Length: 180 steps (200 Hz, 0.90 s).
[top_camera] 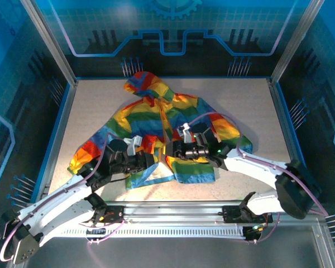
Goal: Zip up the jacket
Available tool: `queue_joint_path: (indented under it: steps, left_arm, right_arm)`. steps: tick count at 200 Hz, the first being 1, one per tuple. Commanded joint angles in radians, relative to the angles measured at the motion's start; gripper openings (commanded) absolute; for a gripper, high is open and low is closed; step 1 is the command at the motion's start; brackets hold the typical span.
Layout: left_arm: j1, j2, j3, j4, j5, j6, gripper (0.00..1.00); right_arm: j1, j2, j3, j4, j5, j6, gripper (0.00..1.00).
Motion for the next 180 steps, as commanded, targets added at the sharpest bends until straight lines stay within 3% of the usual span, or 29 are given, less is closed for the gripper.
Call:
queue_joint_path:
  steps: [1, 23, 52, 87, 114, 125, 164, 180]
  left_arm:
    - [-0.001, -0.021, 0.009, -0.105, -0.07, 0.033, 0.0]
    - [0.002, -0.013, 0.0, -0.12, -0.103, 0.03, 0.0]
    - [0.003, 0.035, -0.023, -0.09, -0.113, 0.023, 0.0]
    - [0.002, 0.086, -0.063, -0.054, -0.104, 0.007, 0.0]
    - [0.005, 0.087, -0.098, -0.053, -0.1, 0.002, 0.0]
    - [0.006, 0.08, -0.111, -0.06, -0.099, -0.001, 0.0]
    - [0.007, 0.055, -0.178, -0.039, -0.107, -0.025, 0.0]
    - [0.008, 0.058, -0.199, -0.016, -0.11, -0.036, 0.0]
  right_arm:
    - [0.002, -0.073, 0.068, -0.367, 0.145, -0.213, 0.44]
    - [0.025, -0.046, 0.093, -0.518, 0.198, -0.284, 0.44]
    - [0.115, 0.054, 0.092, -0.557, 0.235, -0.288, 0.47]
    - [0.22, 0.219, 0.215, -0.655, 0.365, -0.313, 0.6]
    - [0.261, 0.33, 0.302, -0.746, 0.494, -0.331, 0.6]
    - [0.275, 0.354, 0.326, -0.767, 0.525, -0.343, 0.55]
    - [0.294, 0.357, 0.362, -0.774, 0.546, -0.371, 0.18]
    - [0.294, 0.341, 0.365, -0.782, 0.568, -0.377, 0.09]
